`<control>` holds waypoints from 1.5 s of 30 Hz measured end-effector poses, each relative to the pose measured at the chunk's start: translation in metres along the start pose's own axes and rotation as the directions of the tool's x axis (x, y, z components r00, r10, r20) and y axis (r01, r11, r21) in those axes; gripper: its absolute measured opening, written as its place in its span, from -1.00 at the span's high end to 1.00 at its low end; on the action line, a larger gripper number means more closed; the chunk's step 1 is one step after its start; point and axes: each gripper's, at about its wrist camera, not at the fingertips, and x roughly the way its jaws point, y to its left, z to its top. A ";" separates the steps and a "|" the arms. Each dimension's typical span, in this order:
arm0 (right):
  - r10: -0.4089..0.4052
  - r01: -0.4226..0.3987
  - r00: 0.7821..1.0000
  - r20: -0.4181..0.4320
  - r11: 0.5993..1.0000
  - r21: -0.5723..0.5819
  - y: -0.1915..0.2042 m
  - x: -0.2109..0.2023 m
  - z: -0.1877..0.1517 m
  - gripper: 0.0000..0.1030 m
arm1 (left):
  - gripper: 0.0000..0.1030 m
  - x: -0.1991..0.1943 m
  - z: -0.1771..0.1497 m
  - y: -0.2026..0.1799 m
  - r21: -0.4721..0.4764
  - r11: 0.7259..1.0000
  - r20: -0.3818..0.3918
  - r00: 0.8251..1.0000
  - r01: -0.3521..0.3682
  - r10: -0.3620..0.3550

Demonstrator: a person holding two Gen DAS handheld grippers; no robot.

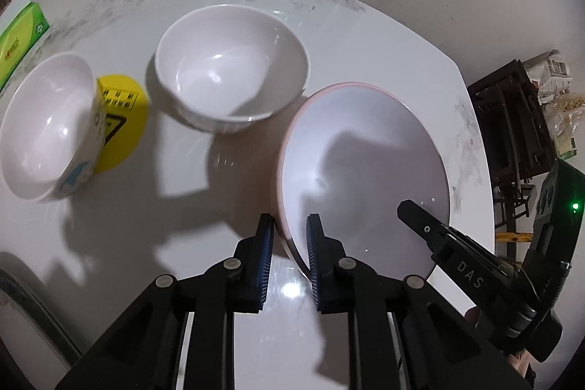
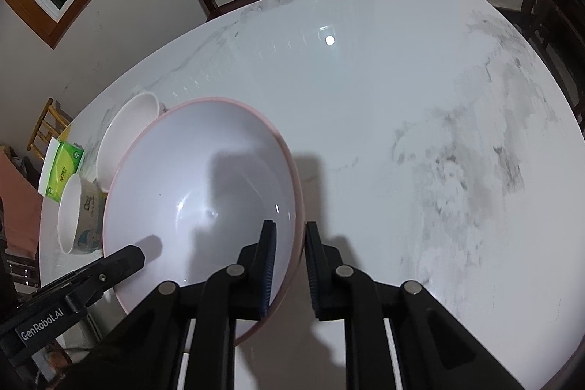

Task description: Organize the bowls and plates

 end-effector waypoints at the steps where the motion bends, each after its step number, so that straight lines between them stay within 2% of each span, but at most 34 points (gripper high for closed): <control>1: 0.001 -0.001 1.000 0.001 1.000 -0.001 0.001 -0.002 -0.003 0.69 | 0.70 -0.003 -0.004 0.001 0.003 1.000 0.002 1.000 -0.001 0.001; 13: 0.011 -0.011 1.000 0.004 0.999 -0.043 0.029 -0.033 -0.054 0.68 | 0.70 -0.041 -0.046 0.024 -0.001 1.000 -0.013 1.000 -0.004 0.004; 22: 0.027 -0.028 1.000 -0.013 0.997 -0.066 0.052 -0.052 -0.104 0.67 | 0.70 -0.072 -0.083 0.044 0.005 1.000 -0.006 1.000 -0.023 0.023; 29: 0.041 -0.043 0.999 -0.026 0.995 -0.089 0.067 -0.061 -0.138 0.66 | 0.70 -0.093 -0.121 0.064 0.005 0.999 -0.001 0.999 -0.039 0.039; 37: 0.039 -0.046 0.998 -0.058 0.993 -0.110 0.073 -0.060 -0.167 0.63 | 0.71 -0.093 -0.140 0.076 0.002 0.998 -0.004 0.998 -0.060 0.060; 45: 0.028 -0.036 0.997 -0.068 0.993 -0.111 0.072 -0.058 -0.178 0.62 | 0.72 -0.084 -0.153 0.077 -0.002 0.998 -0.027 0.998 -0.057 0.057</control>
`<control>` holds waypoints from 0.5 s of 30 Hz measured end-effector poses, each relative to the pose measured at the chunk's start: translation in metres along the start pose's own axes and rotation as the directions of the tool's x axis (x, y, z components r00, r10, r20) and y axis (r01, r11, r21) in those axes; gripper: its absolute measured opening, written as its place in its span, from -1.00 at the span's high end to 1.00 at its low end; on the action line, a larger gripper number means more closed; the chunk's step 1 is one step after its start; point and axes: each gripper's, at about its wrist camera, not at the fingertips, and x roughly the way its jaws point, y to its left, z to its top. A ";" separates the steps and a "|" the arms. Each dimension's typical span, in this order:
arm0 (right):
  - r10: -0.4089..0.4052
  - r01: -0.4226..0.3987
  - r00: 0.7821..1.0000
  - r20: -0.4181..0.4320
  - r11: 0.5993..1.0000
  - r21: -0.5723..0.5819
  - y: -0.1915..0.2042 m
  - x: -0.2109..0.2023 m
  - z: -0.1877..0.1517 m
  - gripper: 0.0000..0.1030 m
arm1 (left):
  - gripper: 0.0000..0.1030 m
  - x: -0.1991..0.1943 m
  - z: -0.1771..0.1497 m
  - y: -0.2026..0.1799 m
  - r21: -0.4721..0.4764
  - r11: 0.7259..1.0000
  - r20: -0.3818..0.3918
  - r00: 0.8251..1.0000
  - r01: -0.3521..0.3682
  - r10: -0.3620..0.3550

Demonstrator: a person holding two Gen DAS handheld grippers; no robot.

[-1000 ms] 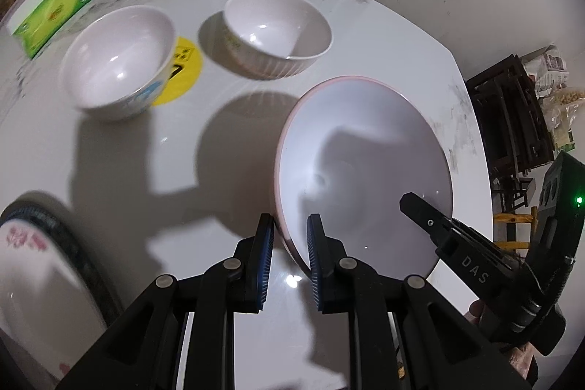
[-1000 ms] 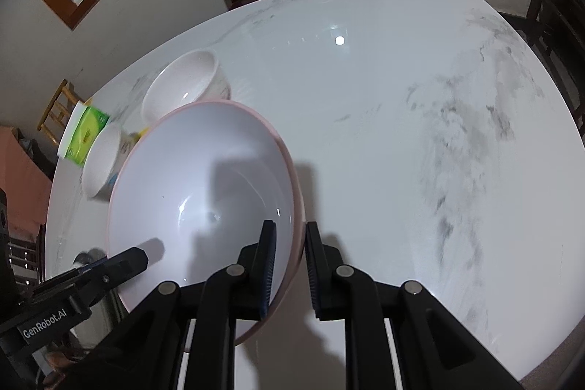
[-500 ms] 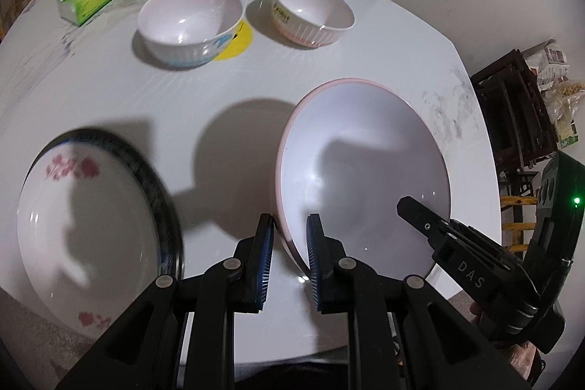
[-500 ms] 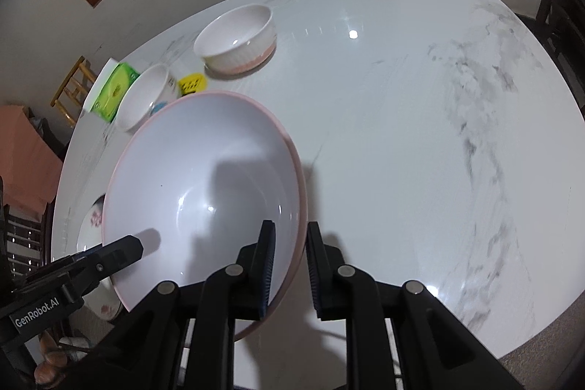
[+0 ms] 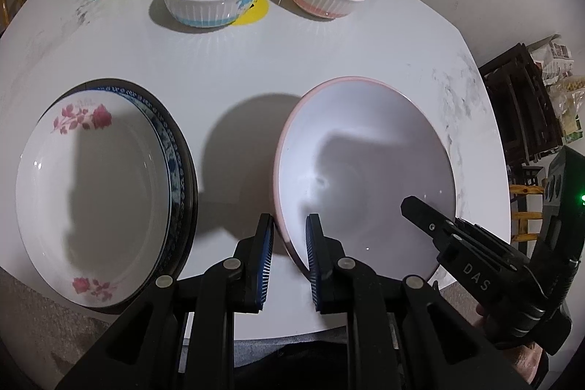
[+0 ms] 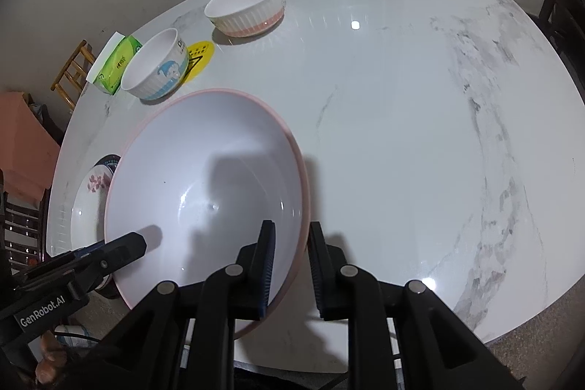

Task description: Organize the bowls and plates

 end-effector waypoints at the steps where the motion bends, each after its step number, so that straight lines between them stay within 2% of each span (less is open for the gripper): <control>1: 0.000 0.000 1.000 -0.002 1.000 0.001 0.000 0.000 -0.001 0.62 | 0.72 0.000 -0.001 0.000 0.002 1.000 -0.001 1.000 0.002 -0.002; 15: 0.000 0.000 1.000 -0.017 1.000 -0.001 -0.003 0.002 -0.009 0.60 | 0.72 0.005 -0.012 0.003 0.003 1.000 -0.013 1.000 -0.006 0.006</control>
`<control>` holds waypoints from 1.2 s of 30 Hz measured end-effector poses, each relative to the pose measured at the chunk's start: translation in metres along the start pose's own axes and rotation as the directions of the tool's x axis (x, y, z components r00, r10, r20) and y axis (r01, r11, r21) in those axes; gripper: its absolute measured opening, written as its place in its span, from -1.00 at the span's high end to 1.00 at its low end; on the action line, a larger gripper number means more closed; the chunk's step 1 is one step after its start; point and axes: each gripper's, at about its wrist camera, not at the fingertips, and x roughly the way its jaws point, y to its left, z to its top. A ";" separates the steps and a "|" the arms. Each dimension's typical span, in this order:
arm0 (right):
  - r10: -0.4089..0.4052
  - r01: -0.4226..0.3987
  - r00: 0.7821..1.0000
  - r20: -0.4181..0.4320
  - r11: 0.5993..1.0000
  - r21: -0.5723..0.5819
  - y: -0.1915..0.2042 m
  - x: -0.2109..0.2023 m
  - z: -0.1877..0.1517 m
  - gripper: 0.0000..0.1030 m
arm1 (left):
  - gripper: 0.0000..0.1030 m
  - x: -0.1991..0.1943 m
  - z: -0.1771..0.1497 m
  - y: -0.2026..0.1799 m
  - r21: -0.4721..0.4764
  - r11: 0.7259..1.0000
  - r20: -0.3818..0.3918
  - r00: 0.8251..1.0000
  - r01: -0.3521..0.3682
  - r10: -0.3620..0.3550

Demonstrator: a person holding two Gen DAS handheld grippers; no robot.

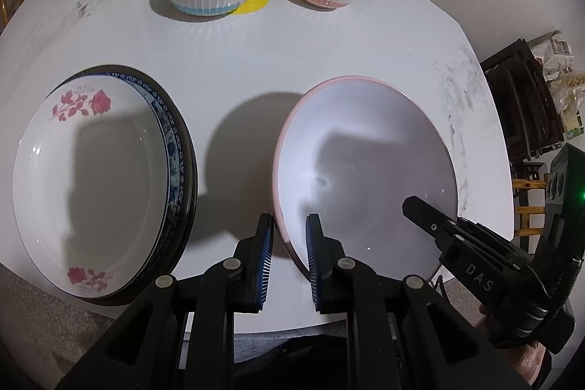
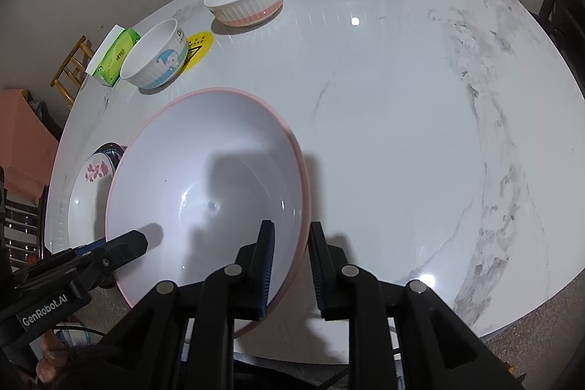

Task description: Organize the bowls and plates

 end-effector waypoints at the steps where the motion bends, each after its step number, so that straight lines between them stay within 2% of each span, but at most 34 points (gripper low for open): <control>1: 0.000 0.000 1.000 -0.001 1.000 0.000 0.000 0.000 0.000 0.60 | 0.72 0.001 -0.001 0.000 0.001 1.000 -0.001 1.000 0.000 0.000; 17: -0.001 0.001 1.000 -0.009 1.000 -0.016 0.004 0.002 -0.003 0.58 | 0.72 0.000 -0.003 0.005 -0.009 1.000 0.003 1.000 -0.002 0.002; 23: -0.011 0.011 1.000 -0.003 0.999 -0.034 0.006 -0.001 -0.002 0.55 | 0.67 -0.002 -0.003 0.006 -0.013 1.000 0.007 1.000 0.000 0.000; 27: -0.013 0.014 1.000 0.014 0.999 -0.044 0.008 -0.006 0.000 0.49 | 0.53 -0.005 -0.002 0.008 -0.018 1.000 0.016 1.000 -0.007 0.007; 36: -0.026 0.029 0.999 0.047 0.998 -0.064 0.008 -0.017 0.006 0.43 | 0.49 -0.013 0.001 0.014 -0.033 0.999 0.039 0.999 -0.006 0.007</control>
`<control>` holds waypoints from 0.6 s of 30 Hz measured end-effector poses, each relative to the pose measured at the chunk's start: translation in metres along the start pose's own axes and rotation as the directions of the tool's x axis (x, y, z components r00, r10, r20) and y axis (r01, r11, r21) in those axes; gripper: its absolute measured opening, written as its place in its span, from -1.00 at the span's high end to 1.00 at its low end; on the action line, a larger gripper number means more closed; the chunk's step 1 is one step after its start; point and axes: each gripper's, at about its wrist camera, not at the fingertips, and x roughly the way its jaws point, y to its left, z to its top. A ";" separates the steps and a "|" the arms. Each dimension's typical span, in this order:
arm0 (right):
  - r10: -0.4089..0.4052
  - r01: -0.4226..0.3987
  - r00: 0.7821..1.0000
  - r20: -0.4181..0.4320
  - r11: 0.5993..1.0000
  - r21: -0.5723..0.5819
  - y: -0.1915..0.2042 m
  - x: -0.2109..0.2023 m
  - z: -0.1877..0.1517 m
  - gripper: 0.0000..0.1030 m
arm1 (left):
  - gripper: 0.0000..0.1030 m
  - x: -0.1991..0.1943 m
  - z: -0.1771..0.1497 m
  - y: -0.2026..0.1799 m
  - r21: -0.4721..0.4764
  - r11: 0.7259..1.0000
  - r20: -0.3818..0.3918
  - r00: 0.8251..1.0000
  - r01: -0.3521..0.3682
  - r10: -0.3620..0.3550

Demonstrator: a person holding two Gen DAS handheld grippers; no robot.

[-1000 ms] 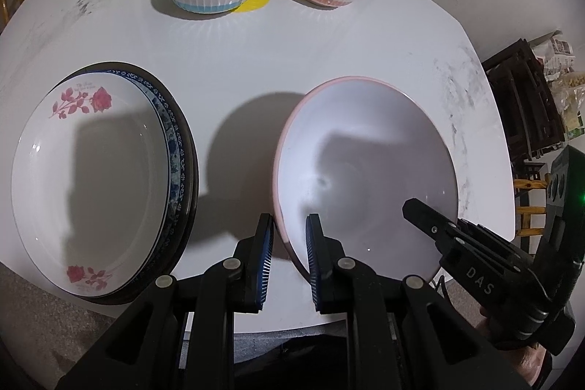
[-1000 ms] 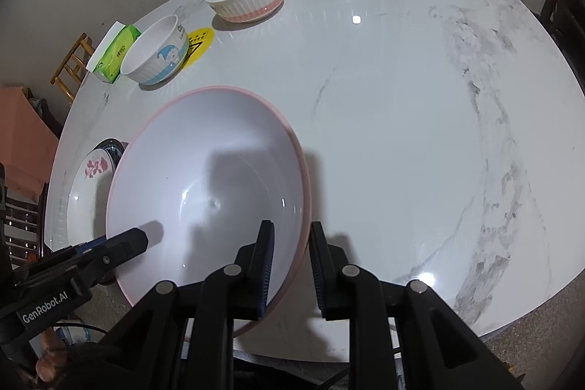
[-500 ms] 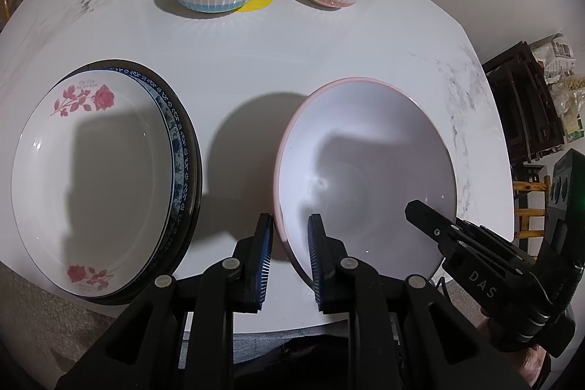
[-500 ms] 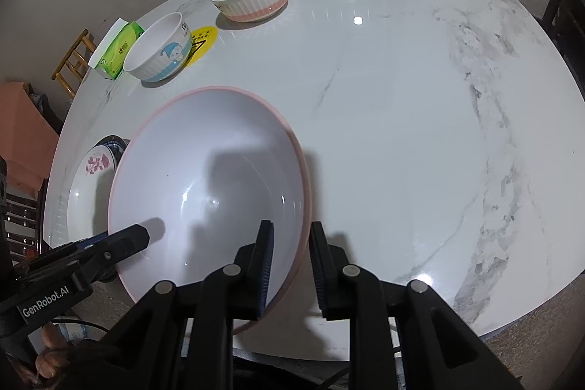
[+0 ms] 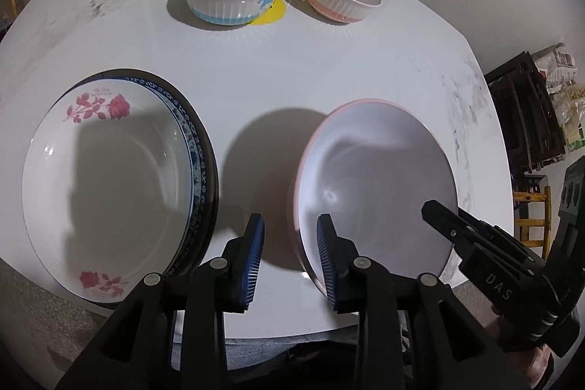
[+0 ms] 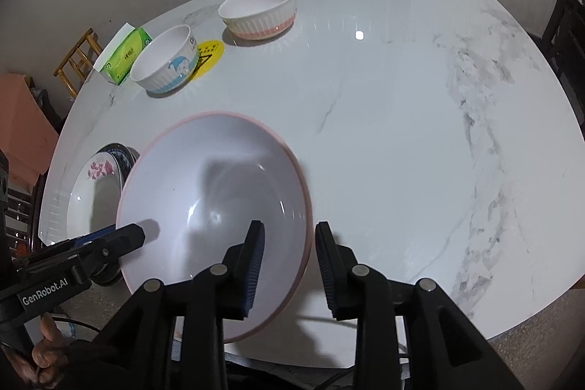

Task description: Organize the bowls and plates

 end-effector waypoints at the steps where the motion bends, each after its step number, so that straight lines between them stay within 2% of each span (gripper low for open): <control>1: -0.004 0.004 1.000 0.005 1.000 -0.001 0.000 -0.001 0.002 0.43 | 0.49 -0.001 0.000 0.000 0.001 1.000 0.003 1.000 0.001 -0.001; 7: -0.030 0.030 0.999 0.045 0.999 -0.020 0.001 -0.010 0.009 0.43 | 0.41 -0.006 0.002 0.000 0.014 1.000 0.024 1.000 0.005 -0.005; 18: -0.052 0.060 0.994 0.100 0.995 -0.080 0.017 -0.017 0.021 0.43 | 0.40 -0.016 0.008 0.003 0.012 1.000 0.067 0.998 0.002 -0.003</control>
